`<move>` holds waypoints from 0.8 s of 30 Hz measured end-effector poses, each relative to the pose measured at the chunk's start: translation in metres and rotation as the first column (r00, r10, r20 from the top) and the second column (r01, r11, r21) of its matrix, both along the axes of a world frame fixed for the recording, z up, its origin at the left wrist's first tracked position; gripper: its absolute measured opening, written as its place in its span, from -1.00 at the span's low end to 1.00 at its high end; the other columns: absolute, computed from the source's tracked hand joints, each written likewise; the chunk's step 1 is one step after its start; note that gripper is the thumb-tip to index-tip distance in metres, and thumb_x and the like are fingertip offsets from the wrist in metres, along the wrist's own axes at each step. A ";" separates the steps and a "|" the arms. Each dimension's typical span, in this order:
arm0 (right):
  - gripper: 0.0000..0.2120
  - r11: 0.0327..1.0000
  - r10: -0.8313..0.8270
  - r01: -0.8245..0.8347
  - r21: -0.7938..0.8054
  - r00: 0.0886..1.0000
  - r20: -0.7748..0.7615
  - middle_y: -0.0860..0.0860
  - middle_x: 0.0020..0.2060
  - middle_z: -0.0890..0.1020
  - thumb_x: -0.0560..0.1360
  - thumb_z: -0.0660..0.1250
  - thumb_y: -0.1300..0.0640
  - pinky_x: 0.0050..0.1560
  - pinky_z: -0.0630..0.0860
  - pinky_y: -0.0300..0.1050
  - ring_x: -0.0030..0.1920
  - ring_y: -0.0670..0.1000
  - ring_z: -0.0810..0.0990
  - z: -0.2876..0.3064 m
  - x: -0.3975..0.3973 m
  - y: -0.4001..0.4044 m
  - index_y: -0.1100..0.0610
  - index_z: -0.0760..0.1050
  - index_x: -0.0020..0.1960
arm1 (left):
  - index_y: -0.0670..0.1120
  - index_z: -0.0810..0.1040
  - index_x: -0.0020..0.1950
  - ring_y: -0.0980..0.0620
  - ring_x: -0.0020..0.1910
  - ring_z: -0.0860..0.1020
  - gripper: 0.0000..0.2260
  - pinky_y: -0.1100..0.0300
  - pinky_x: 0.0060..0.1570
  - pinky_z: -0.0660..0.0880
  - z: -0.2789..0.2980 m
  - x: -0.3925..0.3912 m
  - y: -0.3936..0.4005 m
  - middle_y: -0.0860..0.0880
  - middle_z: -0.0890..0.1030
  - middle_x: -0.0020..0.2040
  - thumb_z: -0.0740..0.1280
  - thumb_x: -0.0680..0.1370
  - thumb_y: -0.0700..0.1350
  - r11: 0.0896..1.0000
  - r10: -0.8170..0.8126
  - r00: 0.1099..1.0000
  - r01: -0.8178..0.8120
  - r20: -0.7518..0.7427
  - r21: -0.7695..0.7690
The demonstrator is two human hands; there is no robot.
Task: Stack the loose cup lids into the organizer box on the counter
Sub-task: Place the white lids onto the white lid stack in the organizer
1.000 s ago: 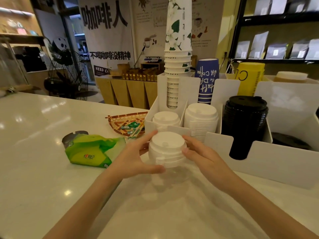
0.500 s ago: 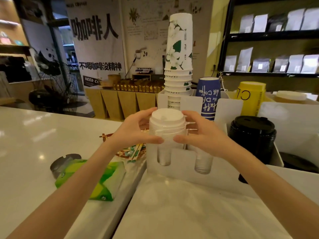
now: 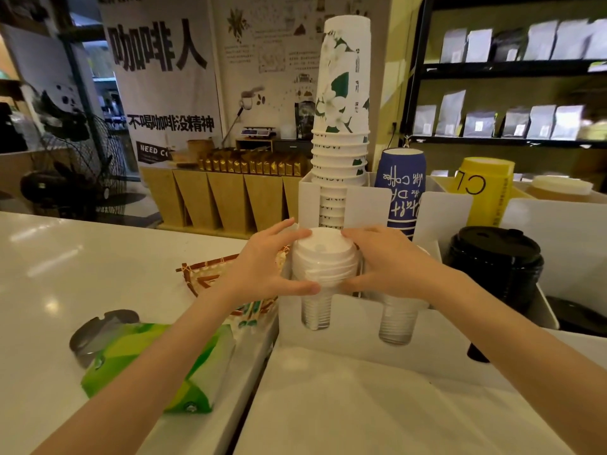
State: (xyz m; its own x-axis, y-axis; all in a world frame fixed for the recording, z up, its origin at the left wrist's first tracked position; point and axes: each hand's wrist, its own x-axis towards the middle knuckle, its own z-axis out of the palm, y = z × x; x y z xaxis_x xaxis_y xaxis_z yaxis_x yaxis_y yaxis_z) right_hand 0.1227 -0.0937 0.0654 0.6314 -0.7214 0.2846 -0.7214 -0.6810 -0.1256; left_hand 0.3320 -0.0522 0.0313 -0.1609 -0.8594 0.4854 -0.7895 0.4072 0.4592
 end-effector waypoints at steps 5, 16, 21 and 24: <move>-0.35 1.000 -0.002 0.001 -0.022 0.998 -0.059 0.05 0.23 0.49 0.33 0.32 -0.21 0.28 0.21 0.06 0.26 0.09 0.31 -0.004 0.001 0.002 0.02 0.28 0.33 | 0.15 0.29 0.33 0.07 0.44 0.08 -0.25 -0.08 0.36 0.09 -0.009 0.004 -0.002 -0.03 0.21 0.47 0.38 0.20 0.33 1.000 0.024 0.996 -0.025 0.088 0.012; -0.43 0.995 -0.034 0.018 -0.101 0.986 -0.161 0.09 0.21 0.49 0.36 0.23 -0.24 0.35 0.10 0.12 0.27 0.10 0.31 -0.005 0.002 0.006 0.06 0.34 0.26 | 0.14 0.25 0.36 0.29 0.39 -0.04 -0.26 0.07 0.35 -0.06 -0.009 0.005 -0.006 0.25 0.16 0.36 0.38 0.24 0.30 0.999 -0.038 0.991 0.038 0.126 0.003; -0.47 0.993 -0.017 -0.013 -0.118 0.969 -0.246 0.10 0.29 0.44 0.41 0.20 -0.16 0.39 0.00 0.16 0.37 0.11 0.20 -0.004 0.005 0.006 0.13 0.33 0.27 | 0.09 0.25 0.37 0.22 0.42 0.01 -0.21 0.03 0.38 -0.02 -0.011 0.003 -0.005 0.15 0.22 0.43 0.39 0.22 0.31 1.000 -0.026 0.992 0.025 0.122 0.016; -0.43 0.991 -0.020 -0.018 -0.129 0.958 -0.286 0.08 0.40 0.32 0.45 0.15 -0.11 0.42 -0.10 0.18 0.44 0.10 0.08 -0.004 0.005 0.007 0.15 0.22 0.36 | 0.07 0.20 0.40 0.27 0.39 0.00 -0.19 0.02 0.38 0.00 -0.014 0.002 -0.002 0.11 0.21 0.46 0.37 0.24 0.32 0.999 -0.008 0.991 0.003 0.135 0.036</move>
State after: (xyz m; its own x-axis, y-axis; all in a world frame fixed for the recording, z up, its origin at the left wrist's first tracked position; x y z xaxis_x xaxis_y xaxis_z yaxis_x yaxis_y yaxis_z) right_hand 0.1273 -0.0869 0.0615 0.6991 -0.6912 0.1827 -0.7150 -0.6768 0.1755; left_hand 0.3335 -0.0539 0.0174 -0.2280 -0.8745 0.4281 -0.8429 0.3974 0.3628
